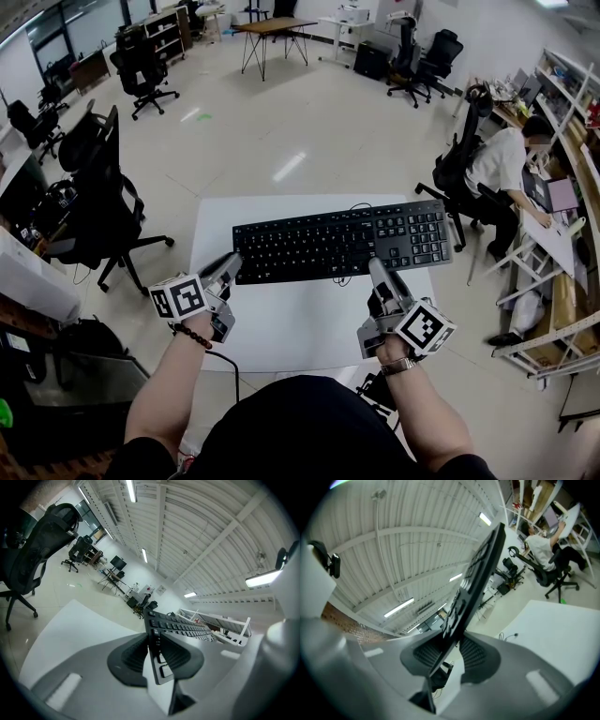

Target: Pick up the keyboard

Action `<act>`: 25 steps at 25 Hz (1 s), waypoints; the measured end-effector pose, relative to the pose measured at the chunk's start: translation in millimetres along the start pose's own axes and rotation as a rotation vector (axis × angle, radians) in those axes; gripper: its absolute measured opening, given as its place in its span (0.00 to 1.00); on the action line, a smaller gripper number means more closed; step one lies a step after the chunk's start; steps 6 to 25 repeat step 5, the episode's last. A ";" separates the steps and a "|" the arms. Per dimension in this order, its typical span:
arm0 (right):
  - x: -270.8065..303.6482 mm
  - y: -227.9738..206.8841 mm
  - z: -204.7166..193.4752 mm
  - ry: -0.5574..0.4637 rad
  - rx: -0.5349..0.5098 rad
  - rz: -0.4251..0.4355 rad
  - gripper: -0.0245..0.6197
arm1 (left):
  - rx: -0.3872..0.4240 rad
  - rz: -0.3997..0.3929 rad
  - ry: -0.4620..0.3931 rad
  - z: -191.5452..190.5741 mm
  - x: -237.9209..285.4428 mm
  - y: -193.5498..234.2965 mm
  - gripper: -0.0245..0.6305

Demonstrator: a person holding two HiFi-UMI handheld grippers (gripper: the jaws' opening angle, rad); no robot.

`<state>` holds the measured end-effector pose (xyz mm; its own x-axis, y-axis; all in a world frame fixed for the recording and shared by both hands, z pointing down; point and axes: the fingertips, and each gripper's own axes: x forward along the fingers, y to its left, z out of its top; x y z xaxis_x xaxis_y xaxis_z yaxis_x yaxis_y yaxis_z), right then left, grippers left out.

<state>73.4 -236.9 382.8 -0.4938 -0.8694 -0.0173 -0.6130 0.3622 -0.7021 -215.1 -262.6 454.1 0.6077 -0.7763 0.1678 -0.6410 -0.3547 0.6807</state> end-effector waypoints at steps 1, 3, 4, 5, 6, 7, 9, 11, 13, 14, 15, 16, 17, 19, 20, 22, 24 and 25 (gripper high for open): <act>0.3 0.9 0.2 0.001 -0.004 0.003 0.21 | 0.001 0.000 0.000 0.4 -0.2 0.0 0.17; 0.8 1.9 0.7 0.001 -0.011 0.006 0.21 | 0.002 -0.001 0.000 1.0 -0.1 0.1 0.17; 0.9 1.9 0.9 0.001 -0.012 0.006 0.21 | 0.001 -0.001 0.000 1.2 0.1 0.1 0.17; 0.9 1.8 1.0 0.000 -0.012 0.005 0.21 | 0.001 -0.002 0.000 1.5 0.3 0.1 0.17; 0.9 1.8 1.0 0.000 -0.012 0.005 0.21 | 0.001 -0.002 0.000 1.5 0.3 0.1 0.17; 0.9 1.8 1.0 0.000 -0.012 0.005 0.21 | 0.001 -0.002 0.000 1.5 0.3 0.1 0.17; 0.9 1.8 1.0 0.000 -0.012 0.005 0.21 | 0.001 -0.002 0.000 1.5 0.3 0.1 0.17; 0.9 1.8 1.0 0.000 -0.012 0.005 0.21 | 0.001 -0.002 0.000 1.5 0.3 0.1 0.17; 0.9 1.8 1.0 0.000 -0.012 0.005 0.21 | 0.001 -0.002 0.000 1.5 0.3 0.1 0.17; 0.9 1.8 1.0 0.000 -0.012 0.005 0.21 | 0.001 -0.002 0.000 1.5 0.3 0.1 0.17; 0.9 1.8 1.0 0.000 -0.012 0.005 0.21 | 0.001 -0.002 0.000 1.5 0.3 0.1 0.17; 0.9 1.8 1.0 0.000 -0.012 0.005 0.21 | 0.001 -0.002 0.000 1.5 0.3 0.1 0.17; 0.9 1.8 1.0 0.000 -0.012 0.005 0.21 | 0.001 -0.002 0.000 1.5 0.3 0.1 0.17; 0.9 1.8 1.0 0.000 -0.012 0.005 0.21 | 0.001 -0.002 0.000 1.5 0.3 0.1 0.17; 0.9 1.8 1.0 0.000 -0.012 0.005 0.21 | 0.001 -0.002 0.000 1.5 0.3 0.1 0.17; 0.9 1.8 1.0 0.000 -0.012 0.005 0.21 | 0.001 -0.002 0.000 1.5 0.3 0.1 0.17; 0.9 1.8 1.0 0.000 -0.012 0.005 0.21 | 0.001 -0.002 0.000 1.5 0.3 0.1 0.17; 0.9 1.8 1.0 0.000 -0.012 0.005 0.21 | 0.001 -0.002 0.000 1.5 0.3 0.1 0.17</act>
